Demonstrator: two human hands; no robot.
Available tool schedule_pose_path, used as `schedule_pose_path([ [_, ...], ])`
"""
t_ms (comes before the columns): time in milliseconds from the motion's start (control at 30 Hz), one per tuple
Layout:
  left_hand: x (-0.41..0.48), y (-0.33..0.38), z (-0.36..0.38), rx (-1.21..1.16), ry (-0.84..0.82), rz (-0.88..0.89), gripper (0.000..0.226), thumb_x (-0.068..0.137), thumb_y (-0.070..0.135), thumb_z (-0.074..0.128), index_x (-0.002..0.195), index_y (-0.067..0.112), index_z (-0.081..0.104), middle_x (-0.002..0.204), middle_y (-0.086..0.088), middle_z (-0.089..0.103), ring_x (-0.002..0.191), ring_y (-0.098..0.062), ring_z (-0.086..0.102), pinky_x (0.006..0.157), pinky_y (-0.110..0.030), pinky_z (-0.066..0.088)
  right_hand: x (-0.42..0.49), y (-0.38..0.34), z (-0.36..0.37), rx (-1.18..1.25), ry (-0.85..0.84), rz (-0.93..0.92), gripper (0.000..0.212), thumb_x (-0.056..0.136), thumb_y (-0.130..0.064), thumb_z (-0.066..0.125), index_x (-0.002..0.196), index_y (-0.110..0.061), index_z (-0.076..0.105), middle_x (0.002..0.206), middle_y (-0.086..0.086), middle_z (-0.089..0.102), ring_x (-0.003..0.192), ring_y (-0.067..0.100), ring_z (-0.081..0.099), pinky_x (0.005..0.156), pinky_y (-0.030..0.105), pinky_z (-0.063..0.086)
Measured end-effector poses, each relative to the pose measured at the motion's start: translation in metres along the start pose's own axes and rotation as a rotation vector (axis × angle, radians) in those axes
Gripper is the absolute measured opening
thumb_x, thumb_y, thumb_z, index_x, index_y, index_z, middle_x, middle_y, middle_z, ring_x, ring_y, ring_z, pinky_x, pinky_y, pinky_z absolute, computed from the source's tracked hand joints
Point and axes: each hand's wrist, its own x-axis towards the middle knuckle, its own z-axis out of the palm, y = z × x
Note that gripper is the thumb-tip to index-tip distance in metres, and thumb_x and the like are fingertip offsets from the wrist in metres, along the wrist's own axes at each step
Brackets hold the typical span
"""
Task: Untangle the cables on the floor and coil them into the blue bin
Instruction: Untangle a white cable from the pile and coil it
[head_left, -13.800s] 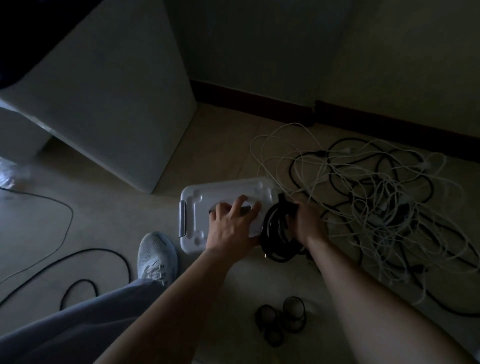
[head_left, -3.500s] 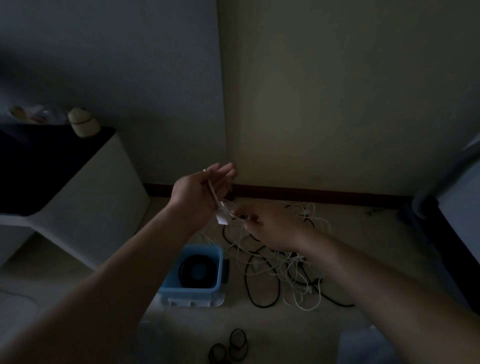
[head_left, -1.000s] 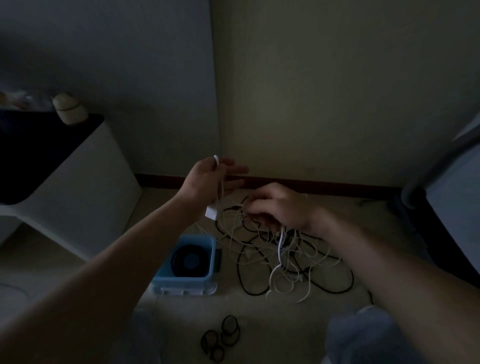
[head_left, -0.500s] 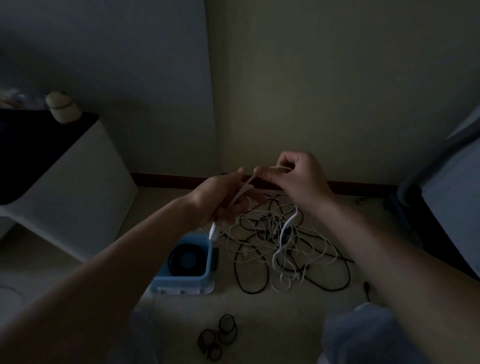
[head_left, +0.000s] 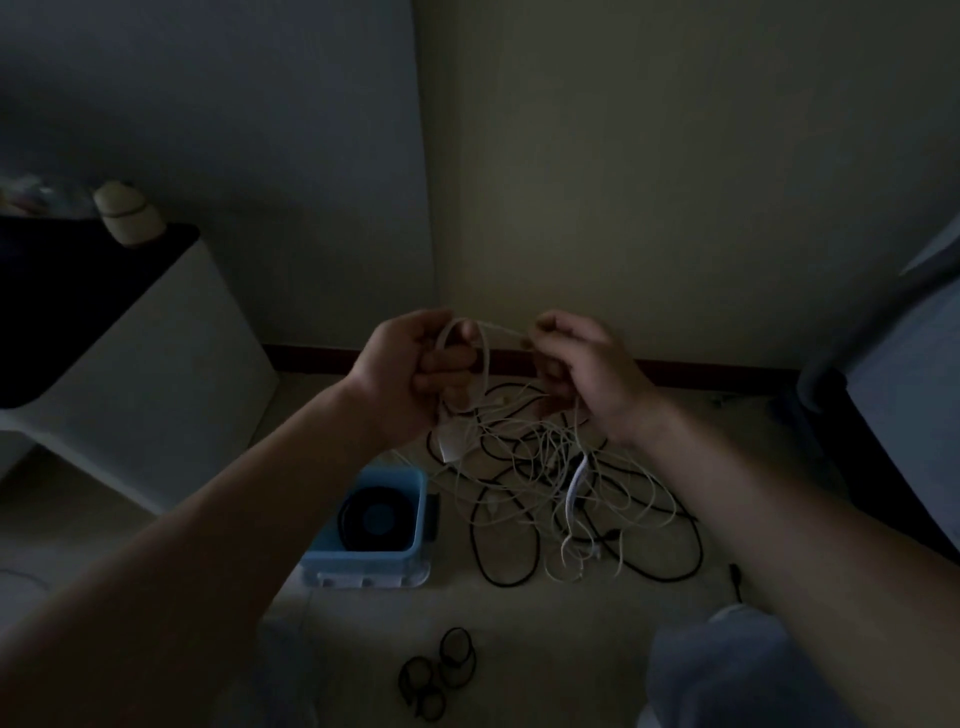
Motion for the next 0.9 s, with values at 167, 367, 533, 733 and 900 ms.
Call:
schedule_pose_path([
  [167, -0.003, 0.005, 0.002, -0.011, -0.088, 0.027, 0.043, 0.1, 0.028, 0.025, 0.077, 0.012, 0.057, 0.053, 0.007, 0.015, 0.034, -0.005, 0.022, 0.045, -0.022, 0.028, 0.001, 0.005, -0.004, -0.249, 0.078, -0.031, 0.016, 0.099, -0.02, 0.059, 0.085, -0.02, 0.066, 0.059, -0.009, 0.048, 0.042, 0.004, 0.043, 0.044, 0.025, 0.043],
  [367, -0.002, 0.003, 0.008, -0.146, 0.048, 0.182, 0.037, 0.106, 0.027, 0.029, 0.093, 0.011, 0.059, 0.066, 0.003, 0.055, 0.058, -0.011, 0.057, 0.072, -0.025, 0.045, -0.011, 0.016, 0.015, -0.595, -0.194, 0.074, 0.02, 0.104, -0.021, 0.046, 0.106, -0.022, 0.066, 0.066, -0.003, 0.059, 0.044, 0.006, 0.051, 0.048, 0.024, 0.045],
  [533, 0.002, 0.003, 0.005, -0.082, 0.244, 0.315, 0.029, 0.109, 0.022, 0.031, 0.103, 0.007, 0.056, 0.097, -0.01, 0.076, 0.091, -0.025, 0.074, 0.087, -0.041, 0.054, -0.028, 0.005, 0.032, -0.686, -0.302, -0.048, 0.023, 0.096, -0.017, 0.057, 0.112, -0.029, 0.069, 0.062, -0.014, 0.062, 0.053, 0.001, 0.055, 0.056, 0.02, 0.044],
  [733, 0.004, -0.002, 0.001, 0.203, 0.386, 0.409, 0.029, 0.109, 0.021, 0.035, 0.109, 0.002, 0.057, 0.106, -0.016, 0.074, 0.099, -0.035, 0.072, 0.095, -0.053, 0.053, -0.023, 0.0, 0.023, -0.255, -0.143, 0.004, 0.018, 0.094, -0.019, 0.064, 0.078, -0.017, 0.073, 0.051, -0.003, 0.05, 0.048, 0.013, 0.05, 0.063, 0.039, 0.043],
  [900, 0.001, -0.011, 0.009, 0.611, 0.394, 0.375, 0.033, 0.109, 0.023, 0.036, 0.105, 0.002, 0.062, 0.096, -0.014, 0.075, 0.087, -0.028, 0.074, 0.076, -0.039, 0.061, -0.022, -0.002, 0.014, -0.127, -0.222, 0.011, 0.014, 0.095, -0.013, 0.062, 0.089, -0.014, 0.074, 0.056, -0.003, 0.051, 0.046, 0.008, 0.045, 0.047, 0.025, 0.04],
])
